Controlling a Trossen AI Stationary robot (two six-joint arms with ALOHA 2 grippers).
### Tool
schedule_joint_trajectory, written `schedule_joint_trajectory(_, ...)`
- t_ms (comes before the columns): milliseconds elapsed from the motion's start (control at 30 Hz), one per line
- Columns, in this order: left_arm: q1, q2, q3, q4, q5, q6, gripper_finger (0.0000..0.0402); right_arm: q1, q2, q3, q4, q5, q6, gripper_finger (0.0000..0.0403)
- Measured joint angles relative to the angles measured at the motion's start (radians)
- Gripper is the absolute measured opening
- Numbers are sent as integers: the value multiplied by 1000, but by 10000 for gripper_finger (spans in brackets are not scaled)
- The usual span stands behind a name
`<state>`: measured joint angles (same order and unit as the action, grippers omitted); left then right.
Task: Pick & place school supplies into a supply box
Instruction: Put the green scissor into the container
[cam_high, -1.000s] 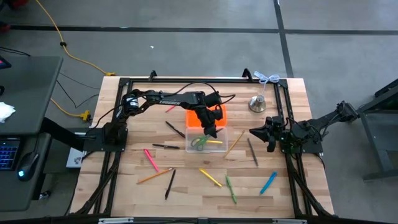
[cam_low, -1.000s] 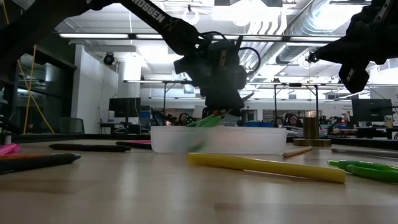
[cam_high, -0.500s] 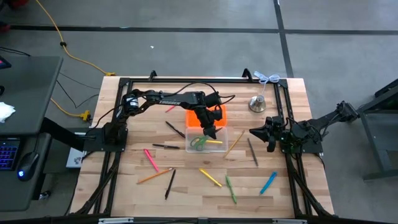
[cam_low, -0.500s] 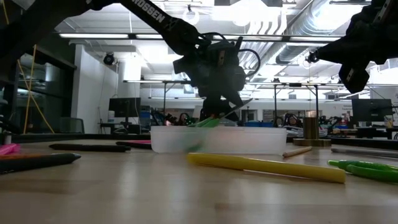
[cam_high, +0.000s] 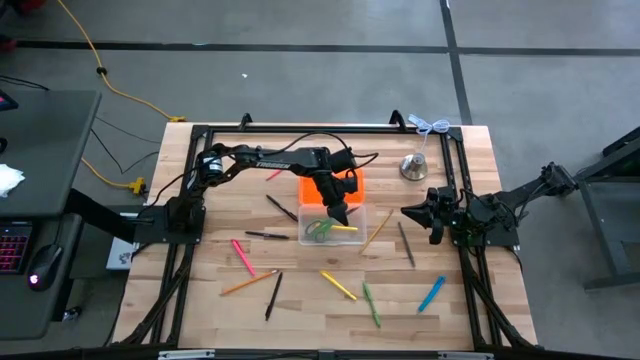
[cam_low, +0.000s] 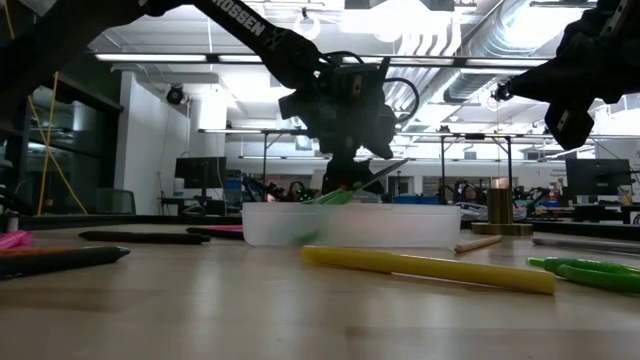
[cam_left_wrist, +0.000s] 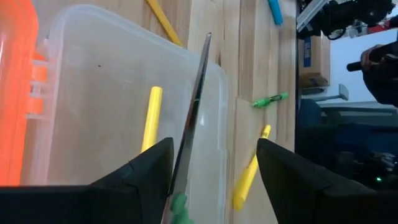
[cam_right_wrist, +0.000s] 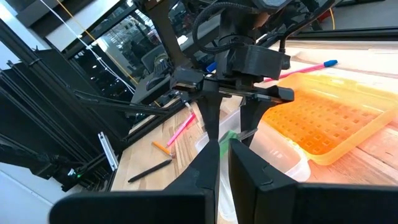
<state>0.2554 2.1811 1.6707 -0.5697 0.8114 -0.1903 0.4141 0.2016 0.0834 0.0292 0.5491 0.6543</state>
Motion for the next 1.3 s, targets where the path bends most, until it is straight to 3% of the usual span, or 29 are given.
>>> schedule_joint_trajectory(700,-1,0,0,80,42,-81,262,0,0,0,0,0,9,12)
schedule_joint_trajectory(1300,0,-1,0,73,-36,-75,262,0,0,0,-2,-3,18,12)
